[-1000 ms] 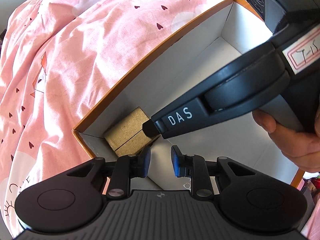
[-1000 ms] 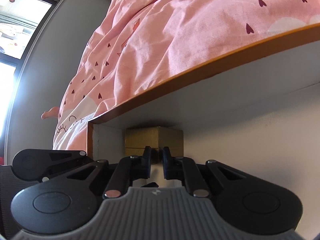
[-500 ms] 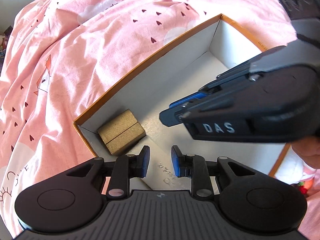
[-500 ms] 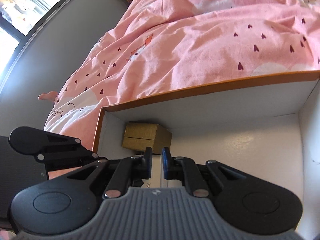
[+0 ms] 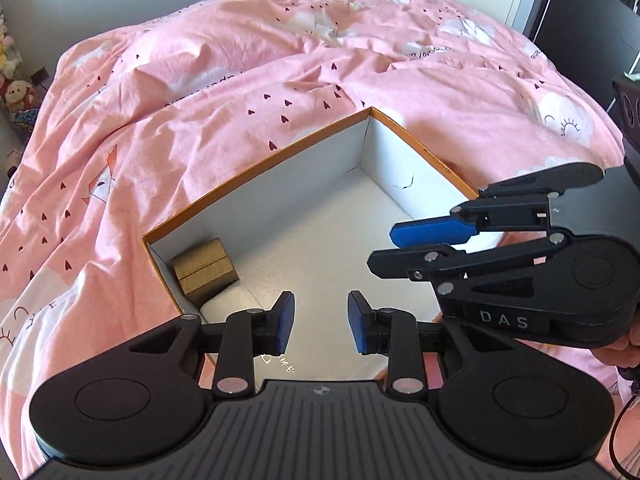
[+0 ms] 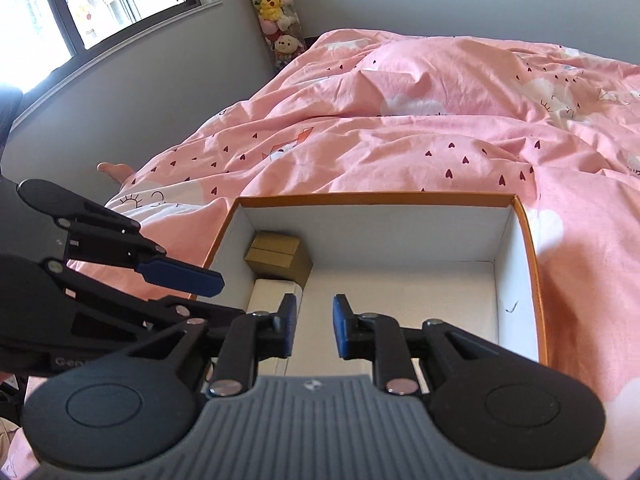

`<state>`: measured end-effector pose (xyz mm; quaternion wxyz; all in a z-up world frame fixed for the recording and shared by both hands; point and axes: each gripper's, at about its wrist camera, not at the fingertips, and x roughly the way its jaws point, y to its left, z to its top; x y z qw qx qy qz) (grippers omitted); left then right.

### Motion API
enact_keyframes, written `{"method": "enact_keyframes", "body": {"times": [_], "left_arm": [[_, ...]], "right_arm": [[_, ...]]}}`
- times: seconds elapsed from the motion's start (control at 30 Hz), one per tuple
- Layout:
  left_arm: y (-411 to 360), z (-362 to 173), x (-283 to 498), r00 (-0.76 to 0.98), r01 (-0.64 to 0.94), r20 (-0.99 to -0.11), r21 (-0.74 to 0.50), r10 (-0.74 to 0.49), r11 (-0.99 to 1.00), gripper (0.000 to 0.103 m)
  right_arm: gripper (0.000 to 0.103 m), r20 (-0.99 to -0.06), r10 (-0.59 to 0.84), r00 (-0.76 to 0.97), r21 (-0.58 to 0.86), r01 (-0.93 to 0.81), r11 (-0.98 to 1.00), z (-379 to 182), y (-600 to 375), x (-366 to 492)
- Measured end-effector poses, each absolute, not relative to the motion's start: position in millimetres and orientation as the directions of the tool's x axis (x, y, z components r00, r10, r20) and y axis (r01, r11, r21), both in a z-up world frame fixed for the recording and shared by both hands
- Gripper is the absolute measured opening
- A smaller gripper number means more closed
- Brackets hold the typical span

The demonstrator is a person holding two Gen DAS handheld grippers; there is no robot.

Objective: Organize objects
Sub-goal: 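Withdraw both grippers from the orange box toward the pile, then grasp the dark gray case with the left gripper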

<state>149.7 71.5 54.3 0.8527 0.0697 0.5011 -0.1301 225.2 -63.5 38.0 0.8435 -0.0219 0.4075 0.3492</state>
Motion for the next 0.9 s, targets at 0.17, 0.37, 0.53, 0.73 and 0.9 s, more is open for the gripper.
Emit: {"method": "enact_keyframes", "body": {"times": [0.17, 0.37, 0.53, 0.73, 0.9], "left_arm": [[59.6, 64.5, 112.1, 0.527, 0.226, -0.832, -0.059, -0.173, 0.972, 0.043], [49.5, 62.6, 66.0, 0.612, 0.152, -0.772, -0.098, -0.171, 0.984, 0.045], [55.4, 35.6, 50.0, 0.572, 0.089, -0.792, -0.201, -0.215, 0.976, 0.054], [53.7, -5.4, 51.9, 0.484, 0.064, -0.829, -0.284, -0.279, 0.957, 0.054], [48.2, -34.5, 58.4, 0.395, 0.063, -0.862, -0.319, -0.317, 0.946, 0.054]], "right_arm": [[0.034, -0.693, 0.561, 0.453, 0.213, -0.615, 0.759, 40.2, -86.9, 188.5], [0.076, -0.687, 0.541, 0.485, 0.175, -0.612, 0.771, 37.4, -116.4, 151.8], [0.078, -0.717, 0.502, 0.484, 0.158, -0.588, 0.793, 25.0, -139.0, 133.4], [0.075, -0.756, 0.488, 0.436, 0.179, -0.58, 0.795, 9.6, -153.3, 111.0], [0.049, -0.804, 0.516, 0.296, 0.281, -0.575, 0.768, -10.3, -155.0, 91.7]]}}
